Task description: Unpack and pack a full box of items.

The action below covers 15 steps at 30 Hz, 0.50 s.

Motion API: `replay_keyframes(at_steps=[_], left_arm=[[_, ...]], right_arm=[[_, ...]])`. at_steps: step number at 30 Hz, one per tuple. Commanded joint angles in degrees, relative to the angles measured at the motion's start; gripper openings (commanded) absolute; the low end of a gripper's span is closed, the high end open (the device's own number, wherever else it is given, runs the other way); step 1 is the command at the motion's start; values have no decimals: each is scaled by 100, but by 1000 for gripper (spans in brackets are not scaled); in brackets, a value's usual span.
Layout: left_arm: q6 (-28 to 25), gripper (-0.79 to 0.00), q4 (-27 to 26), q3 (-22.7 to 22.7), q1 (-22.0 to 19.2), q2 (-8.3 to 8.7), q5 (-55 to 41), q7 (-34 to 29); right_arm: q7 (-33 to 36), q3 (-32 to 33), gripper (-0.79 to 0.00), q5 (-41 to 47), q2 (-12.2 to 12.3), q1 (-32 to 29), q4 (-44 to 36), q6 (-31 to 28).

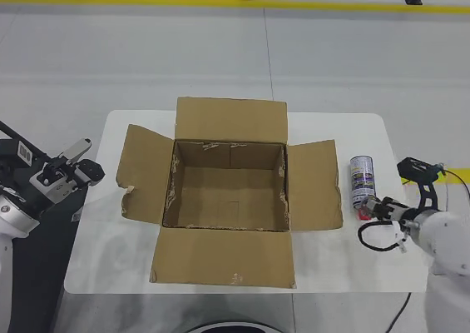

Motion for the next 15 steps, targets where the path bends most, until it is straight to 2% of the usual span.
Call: replay_keyframes(at_steps=[1, 6, 15], left_arm=[[0, 0, 0, 0, 0, 0, 0, 0], [0, 0, 0, 0, 0, 0, 0, 0], [0, 0, 0, 0, 0, 0, 0, 0]], right_arm=[[0, -56, -785, -108, 22, -50, 235, 46], [0, -277, -785, -364, 72, -105, 749, 133], [0, -524, -785, -271, 153, -69, 1366, 133]])
